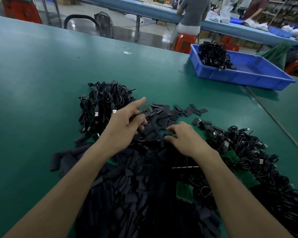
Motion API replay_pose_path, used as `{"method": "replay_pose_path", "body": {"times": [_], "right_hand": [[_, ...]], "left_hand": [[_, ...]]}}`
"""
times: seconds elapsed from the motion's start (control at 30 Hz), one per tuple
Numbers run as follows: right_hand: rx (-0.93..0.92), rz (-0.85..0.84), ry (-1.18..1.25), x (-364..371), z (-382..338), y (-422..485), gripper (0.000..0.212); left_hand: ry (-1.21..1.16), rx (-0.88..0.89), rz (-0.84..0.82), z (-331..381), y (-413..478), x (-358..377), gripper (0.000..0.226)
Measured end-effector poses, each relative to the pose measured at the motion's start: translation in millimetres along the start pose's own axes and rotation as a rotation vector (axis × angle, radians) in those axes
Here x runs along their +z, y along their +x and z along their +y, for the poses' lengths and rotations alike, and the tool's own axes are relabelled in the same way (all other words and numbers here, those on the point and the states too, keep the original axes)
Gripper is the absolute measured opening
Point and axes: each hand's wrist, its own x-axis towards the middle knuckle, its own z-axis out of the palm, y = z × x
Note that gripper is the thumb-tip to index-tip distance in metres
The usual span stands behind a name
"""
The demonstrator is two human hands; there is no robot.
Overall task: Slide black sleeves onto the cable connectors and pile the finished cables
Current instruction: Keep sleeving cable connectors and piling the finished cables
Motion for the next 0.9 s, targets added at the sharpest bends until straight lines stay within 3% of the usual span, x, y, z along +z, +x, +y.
{"method": "replay_pose_path", "body": {"times": [0.13, 0.3, 0.43, 0.53, 0.6, 0.73, 0.9], "right_hand": [[0.104, -0.009, -0.037, 4.4, 5.0, 2.9, 0.039], [0.057, 0.095, 0.082, 3.3, 2.4, -6.5, 0.034], [-0.034, 0.214, 0.205, 2.9, 0.6, -10.7, 0.015], [-0.054, 0.315, 0.395, 1.7, -4.7, -15.5, 0.013], [-0.041, 0.317, 0.569, 3.5, -7.0, -19.4, 0.011], [-0.042, 0.239, 0.511, 15.2, -5.0, -24.3, 0.008], [-0.059, 0.285, 0.686, 18.0, -5.7, -31.0, 0.021]], "left_hand": [[-0.069, -0.043, 0.079, -1.4, 0.0, -5.8, 0.014], [-0.004, -0.004, 0.169, -3.1, -0.3, -9.9, 0.021], [0.124, 0.020, 0.134, -1.8, -2.9, -5.5, 0.024], [0.164, 0.039, 0.101, -2.2, -5.0, -1.8, 0.026], [0.176, 0.044, 0.077, -3.8, -5.7, 0.7, 0.026], [0.198, 0.050, 0.040, -5.6, -7.6, 4.6, 0.027], [0.171, 0.012, 0.033, -9.5, -8.5, 7.8, 0.018]]}}
